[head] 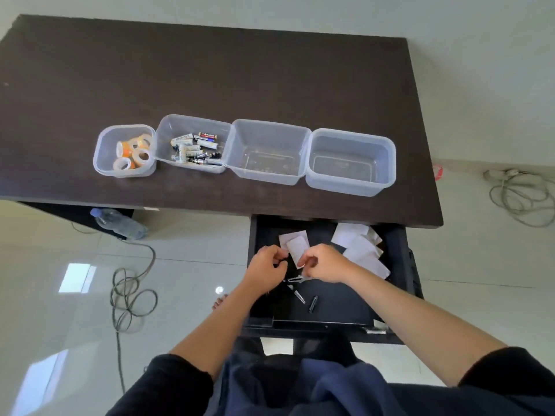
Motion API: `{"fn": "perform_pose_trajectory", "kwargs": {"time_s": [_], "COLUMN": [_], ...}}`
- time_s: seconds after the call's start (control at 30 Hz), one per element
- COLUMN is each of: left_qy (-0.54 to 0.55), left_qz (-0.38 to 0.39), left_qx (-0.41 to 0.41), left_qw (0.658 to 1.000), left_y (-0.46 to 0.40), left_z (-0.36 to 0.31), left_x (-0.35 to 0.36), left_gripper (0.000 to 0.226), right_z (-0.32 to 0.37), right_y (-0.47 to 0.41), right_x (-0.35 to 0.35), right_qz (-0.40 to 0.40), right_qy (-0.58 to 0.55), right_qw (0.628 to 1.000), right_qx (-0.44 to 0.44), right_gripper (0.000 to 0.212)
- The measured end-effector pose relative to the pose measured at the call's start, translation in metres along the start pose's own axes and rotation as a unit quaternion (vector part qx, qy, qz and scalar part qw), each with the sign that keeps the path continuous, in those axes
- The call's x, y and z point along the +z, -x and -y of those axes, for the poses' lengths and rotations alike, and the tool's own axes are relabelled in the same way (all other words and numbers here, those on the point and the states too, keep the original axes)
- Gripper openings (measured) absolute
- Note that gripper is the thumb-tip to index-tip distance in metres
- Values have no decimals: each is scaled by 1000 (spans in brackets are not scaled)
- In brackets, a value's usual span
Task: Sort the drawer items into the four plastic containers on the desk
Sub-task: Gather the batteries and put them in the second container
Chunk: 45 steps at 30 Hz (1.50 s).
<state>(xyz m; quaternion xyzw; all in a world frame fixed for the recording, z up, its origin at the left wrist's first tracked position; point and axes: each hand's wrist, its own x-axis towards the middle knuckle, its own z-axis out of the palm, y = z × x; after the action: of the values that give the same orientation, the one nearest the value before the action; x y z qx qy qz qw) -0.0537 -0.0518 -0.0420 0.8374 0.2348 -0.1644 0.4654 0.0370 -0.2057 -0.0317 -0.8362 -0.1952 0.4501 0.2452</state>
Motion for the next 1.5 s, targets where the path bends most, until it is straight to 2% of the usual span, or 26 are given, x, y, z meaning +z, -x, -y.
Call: {"fn": "perform_pose_trajectory", "kwargs": {"time_s": [0.13, 0.27, 0.37, 0.6, 0.77, 0.9, 1.0, 1.13, 1.33, 1.43, 1.5], "left_qy": [-111, -150, -166, -148, -137, -103, -46, 8, 21, 1, -21], "left_qz": [34, 49, 51, 38, 37, 26, -17, -125, -253, -322, -362], "left_qx": [-54, -128, -145, -153, -161, -164, -127, -36, 34, 53, 31], "left_qw": [992, 979, 974, 976, 977, 981, 991, 992, 967, 945, 931], "left_y": [14, 22, 22, 22, 21, 22, 20, 19, 7, -5, -15], "left_z": [15, 24, 29, 39, 40, 34, 24, 4, 2, 11, 17], "left_x": [47, 68, 76, 81, 82, 78, 66, 30, -68, -126, -163], "left_gripper": [44, 62, 68, 67, 67, 64, 59, 45, 35, 41, 51], "right_z": [-56, -85, -95, -106, -110, -102, -84, -43, 57, 117, 155], "right_y": [6, 1, -4, -7, -5, 0, 2, -2, -23, -38, -49], "right_x": [34, 57, 65, 76, 72, 60, 47, 33, 19, 11, 5], "right_qz": [53, 47, 32, 1, -3, -52, -97, -167, -254, -286, -305], "right_qy": [36, 106, 121, 126, 81, 35, 2, -44, -93, -87, -80], "right_qw": [998, 993, 992, 992, 996, 998, 995, 982, 949, 931, 920], "right_qx": [25, 6, -10, -30, -24, -17, -36, -72, -160, -207, -231], "right_gripper": [25, 35, 37, 14, 12, 12, 11, 13, 12, 9, 10]}}
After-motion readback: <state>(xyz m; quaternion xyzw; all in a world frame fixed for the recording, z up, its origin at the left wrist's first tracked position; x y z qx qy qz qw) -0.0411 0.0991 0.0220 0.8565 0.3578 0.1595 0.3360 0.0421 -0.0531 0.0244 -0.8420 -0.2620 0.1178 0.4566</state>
